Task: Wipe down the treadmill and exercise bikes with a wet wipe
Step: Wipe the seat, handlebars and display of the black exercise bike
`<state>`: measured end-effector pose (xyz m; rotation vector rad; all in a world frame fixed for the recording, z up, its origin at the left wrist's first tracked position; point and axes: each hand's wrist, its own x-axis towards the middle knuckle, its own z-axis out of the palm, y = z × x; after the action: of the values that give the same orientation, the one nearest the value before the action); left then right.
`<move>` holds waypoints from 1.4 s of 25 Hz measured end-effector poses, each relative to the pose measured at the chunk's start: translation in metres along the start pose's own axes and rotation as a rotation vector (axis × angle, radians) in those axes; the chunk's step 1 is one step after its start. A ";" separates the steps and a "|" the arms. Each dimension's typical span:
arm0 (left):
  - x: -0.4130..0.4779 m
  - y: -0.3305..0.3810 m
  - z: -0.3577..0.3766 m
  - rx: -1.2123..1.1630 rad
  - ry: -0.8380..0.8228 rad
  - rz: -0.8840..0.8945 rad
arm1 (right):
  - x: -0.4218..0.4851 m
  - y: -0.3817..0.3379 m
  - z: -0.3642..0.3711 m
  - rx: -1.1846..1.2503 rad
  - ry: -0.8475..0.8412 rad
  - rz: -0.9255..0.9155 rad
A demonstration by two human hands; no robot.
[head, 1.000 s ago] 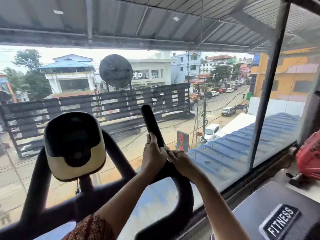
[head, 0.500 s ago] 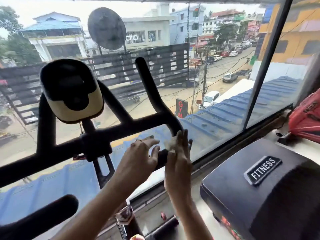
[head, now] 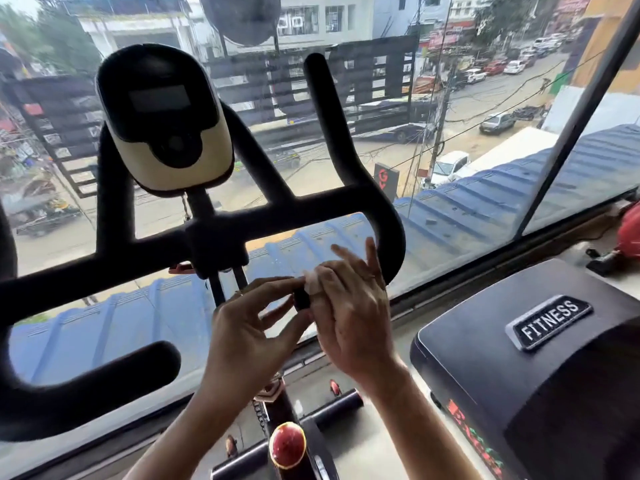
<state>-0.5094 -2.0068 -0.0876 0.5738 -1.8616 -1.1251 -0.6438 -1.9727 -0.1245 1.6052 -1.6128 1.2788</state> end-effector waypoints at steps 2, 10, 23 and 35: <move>0.000 -0.002 -0.003 -0.033 -0.023 -0.029 | 0.000 0.030 -0.008 -0.026 -0.024 -0.111; 0.003 0.006 -0.003 -0.188 0.028 -0.121 | -0.025 0.004 0.024 -0.068 0.106 -0.178; 0.000 0.006 -0.001 -0.152 0.037 -0.151 | -0.003 0.054 -0.001 0.136 0.152 0.049; 0.029 0.018 0.010 0.162 -0.081 -0.067 | 0.016 0.085 -0.028 0.070 0.090 0.222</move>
<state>-0.5323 -2.0147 -0.0610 0.6958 -2.0292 -1.0600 -0.7342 -1.9680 -0.1202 1.4172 -1.7448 1.5136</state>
